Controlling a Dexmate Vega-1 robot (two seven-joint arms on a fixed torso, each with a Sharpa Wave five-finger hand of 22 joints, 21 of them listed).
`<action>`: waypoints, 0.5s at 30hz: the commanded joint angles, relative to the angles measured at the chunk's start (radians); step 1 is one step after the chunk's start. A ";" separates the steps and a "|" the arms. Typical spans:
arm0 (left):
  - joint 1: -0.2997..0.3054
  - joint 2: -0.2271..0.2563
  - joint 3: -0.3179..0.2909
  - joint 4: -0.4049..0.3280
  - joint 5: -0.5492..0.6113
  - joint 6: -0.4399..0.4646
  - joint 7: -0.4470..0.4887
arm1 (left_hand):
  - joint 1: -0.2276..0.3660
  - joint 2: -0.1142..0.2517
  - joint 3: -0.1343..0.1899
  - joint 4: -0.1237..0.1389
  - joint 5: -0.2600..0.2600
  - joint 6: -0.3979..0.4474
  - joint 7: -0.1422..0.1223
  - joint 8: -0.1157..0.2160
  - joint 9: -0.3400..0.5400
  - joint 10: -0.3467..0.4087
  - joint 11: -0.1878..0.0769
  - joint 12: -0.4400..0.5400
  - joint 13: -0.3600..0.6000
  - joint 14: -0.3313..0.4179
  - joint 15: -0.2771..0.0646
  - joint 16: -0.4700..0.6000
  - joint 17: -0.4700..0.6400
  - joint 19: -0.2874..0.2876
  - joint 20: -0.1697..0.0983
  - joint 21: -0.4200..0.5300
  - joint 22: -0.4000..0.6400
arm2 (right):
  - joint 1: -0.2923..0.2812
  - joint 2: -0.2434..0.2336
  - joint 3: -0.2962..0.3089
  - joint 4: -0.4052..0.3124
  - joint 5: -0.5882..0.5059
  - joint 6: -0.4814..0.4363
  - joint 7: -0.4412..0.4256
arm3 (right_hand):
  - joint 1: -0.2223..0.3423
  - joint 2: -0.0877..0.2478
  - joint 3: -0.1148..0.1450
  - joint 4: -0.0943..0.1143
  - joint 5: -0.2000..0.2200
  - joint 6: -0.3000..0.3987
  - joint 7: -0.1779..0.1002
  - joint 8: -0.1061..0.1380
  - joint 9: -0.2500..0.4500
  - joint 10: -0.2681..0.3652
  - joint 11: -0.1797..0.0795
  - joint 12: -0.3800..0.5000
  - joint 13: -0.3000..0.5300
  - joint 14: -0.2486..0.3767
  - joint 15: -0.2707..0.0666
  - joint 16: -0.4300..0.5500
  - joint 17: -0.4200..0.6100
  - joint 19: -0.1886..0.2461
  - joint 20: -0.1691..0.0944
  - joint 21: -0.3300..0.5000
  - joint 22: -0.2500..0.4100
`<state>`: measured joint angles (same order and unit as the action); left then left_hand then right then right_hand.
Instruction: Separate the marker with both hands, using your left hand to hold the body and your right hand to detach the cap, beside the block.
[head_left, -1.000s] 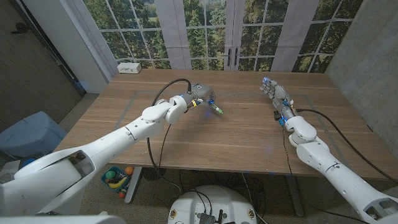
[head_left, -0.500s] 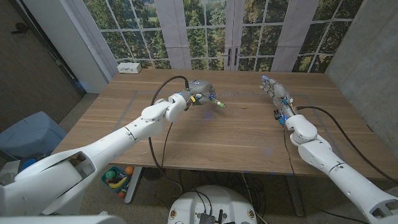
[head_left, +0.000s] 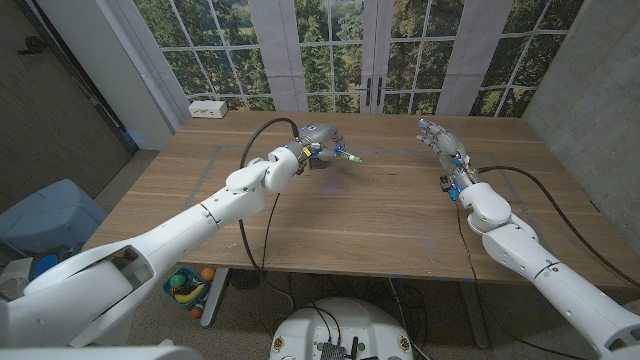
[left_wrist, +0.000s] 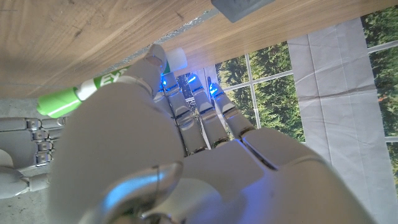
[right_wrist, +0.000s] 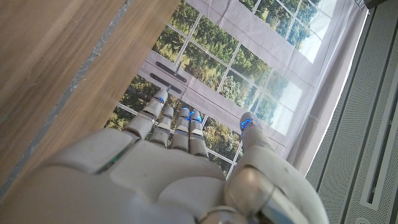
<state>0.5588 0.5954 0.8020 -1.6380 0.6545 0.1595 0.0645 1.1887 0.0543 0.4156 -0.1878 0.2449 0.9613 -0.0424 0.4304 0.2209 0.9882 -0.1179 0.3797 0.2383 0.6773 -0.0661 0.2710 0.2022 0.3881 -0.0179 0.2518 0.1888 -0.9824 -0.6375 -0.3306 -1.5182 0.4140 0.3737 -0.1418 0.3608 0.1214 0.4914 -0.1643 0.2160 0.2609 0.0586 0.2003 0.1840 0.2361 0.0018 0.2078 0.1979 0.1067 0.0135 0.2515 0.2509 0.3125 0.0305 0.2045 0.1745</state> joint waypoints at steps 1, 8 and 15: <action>0.008 -0.005 -0.022 -0.024 -0.059 0.024 0.028 | 0.023 0.031 0.001 0.007 0.011 0.011 0.007 0.008 0.004 0.134 -0.085 0.014 0.120 0.009 -0.173 0.003 0.006 0.007 0.000 0.002 0.001 | -0.018 -0.031 0.002 -0.057 -0.071 -0.029 -0.042 | 0.008 0.006 0.001 -0.007 0.003 0.006 -0.001 0.008 0.002 0.009 -0.002 0.003 0.002 0.013 0.002 0.008 0.003 0.001 0.008 0.005 0.003; 0.008 -0.009 -0.031 -0.033 -0.084 0.029 0.044 | 0.024 0.031 -0.001 0.008 0.014 0.012 0.007 0.008 0.004 0.135 -0.085 0.014 0.122 0.010 -0.173 0.002 0.006 0.007 0.000 0.002 0.001 | -0.022 -0.047 0.002 -0.082 -0.104 -0.045 -0.053 | 0.009 0.002 -0.003 -0.004 0.002 0.007 -0.004 0.006 0.002 0.012 -0.005 0.002 0.002 0.022 -0.003 0.012 0.005 0.001 0.014 0.004 0.004; 0.006 -0.014 -0.040 -0.030 -0.116 0.024 0.057 | 0.025 0.031 -0.003 0.008 0.017 0.014 0.008 0.008 0.004 0.136 -0.085 0.014 0.125 0.010 -0.173 0.001 0.006 0.007 0.000 0.002 0.001 | -0.024 -0.062 0.001 -0.105 -0.141 -0.063 -0.067 | 0.012 0.000 -0.004 -0.004 0.002 0.007 -0.006 0.005 0.002 0.015 -0.006 0.002 0.002 0.025 -0.001 0.013 0.005 0.001 0.015 0.004 0.004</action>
<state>0.5651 0.5879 0.7764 -1.6631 0.5844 0.1811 0.1014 1.1886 0.0544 0.4124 -0.1845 0.2522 0.9612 -0.0423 0.4333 0.2204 0.9882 -0.1179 0.3797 0.2383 0.6773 -0.0661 0.2710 0.2021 0.3881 -0.0179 0.2518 0.1886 -1.0000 -0.6763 -0.3298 -1.5844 0.3275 0.3374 -0.1856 0.3608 0.1214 0.4872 -0.1684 0.2160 0.2608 0.0586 0.2003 0.1839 0.2396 -0.0017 0.2078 0.1979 0.1202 0.0087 0.2590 0.2535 0.3159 0.0414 0.2045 0.1745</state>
